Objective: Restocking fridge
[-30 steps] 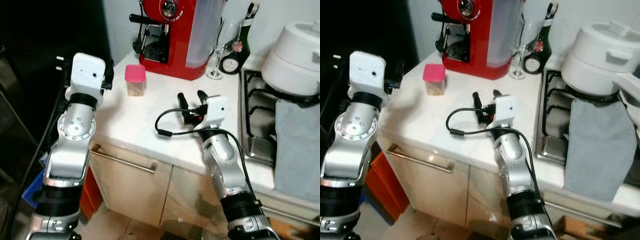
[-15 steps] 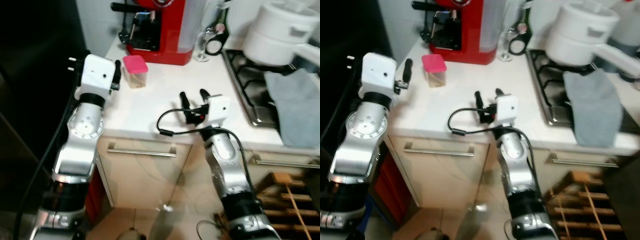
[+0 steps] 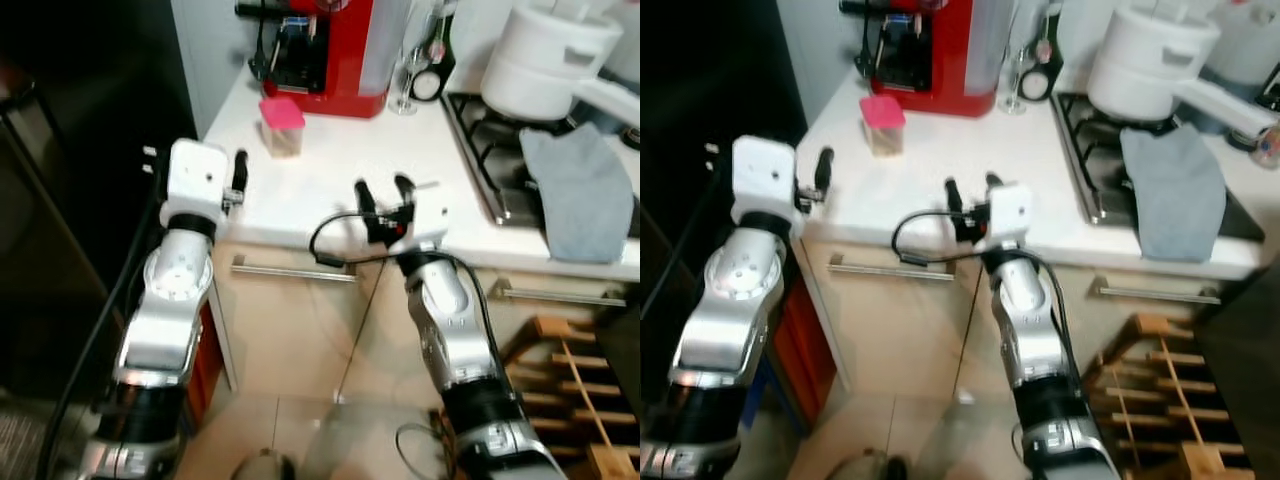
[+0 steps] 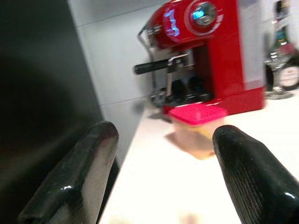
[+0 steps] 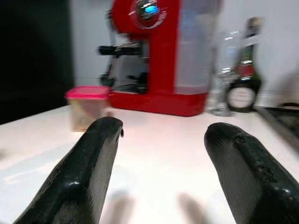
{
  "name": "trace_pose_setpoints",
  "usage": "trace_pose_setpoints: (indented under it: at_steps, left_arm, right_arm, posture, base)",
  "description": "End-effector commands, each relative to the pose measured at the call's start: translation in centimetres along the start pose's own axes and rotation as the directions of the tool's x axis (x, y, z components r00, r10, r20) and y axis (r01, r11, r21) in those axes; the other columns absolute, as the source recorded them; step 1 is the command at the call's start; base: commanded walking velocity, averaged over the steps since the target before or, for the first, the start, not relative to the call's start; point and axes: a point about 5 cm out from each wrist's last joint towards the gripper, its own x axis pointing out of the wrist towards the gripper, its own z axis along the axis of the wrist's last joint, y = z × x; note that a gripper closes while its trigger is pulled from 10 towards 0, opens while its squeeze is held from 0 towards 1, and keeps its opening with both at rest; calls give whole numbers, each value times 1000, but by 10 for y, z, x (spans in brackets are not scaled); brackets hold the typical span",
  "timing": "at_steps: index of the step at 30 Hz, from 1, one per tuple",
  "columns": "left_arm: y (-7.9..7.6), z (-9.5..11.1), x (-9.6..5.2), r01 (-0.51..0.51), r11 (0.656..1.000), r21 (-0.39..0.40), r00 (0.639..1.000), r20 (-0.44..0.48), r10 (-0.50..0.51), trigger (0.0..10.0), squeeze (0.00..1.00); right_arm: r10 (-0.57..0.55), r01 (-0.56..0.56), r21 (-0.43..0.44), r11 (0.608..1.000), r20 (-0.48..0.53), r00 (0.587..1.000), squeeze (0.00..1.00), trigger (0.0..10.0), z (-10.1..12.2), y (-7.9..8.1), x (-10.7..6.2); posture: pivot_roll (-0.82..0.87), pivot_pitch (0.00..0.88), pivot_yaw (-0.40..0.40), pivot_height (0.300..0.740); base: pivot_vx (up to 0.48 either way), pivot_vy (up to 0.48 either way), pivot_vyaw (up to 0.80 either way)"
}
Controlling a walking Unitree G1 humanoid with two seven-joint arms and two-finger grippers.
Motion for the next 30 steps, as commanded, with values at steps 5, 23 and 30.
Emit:
trace_pose_setpoints:
  at_steps: [5, 23, 30]
  left_arm:
    - [-3, -6, 4, -7, 995, -100, 999, -39, 3, 10000, 0]
    - [3, 17, 5, -111, 989, -93, 990, 80, 118, 10000, 0]
    - [0, 33, 10, -83, 993, -82, 982, 161, 95, 10000, 0]
  right_arm:
    - [-34, 34, -37, 999, 2, 999, 0, 10000, 2, -10, 4]
    - [70, -70, -77, 995, 3, 998, 0, 10000, 10, -3, 21]
    - [96, -93, -92, 991, 30, 995, 0, 10000, 17, 1, 26]
  posture:
    - [118, 0, -9, 740]
    - [116, 0, -55, 740]
    - [115, 0, -69, 740]
  base:
    - [0, 0, 0]
    - [251, 362, -267]
    - [283, 388, 243]
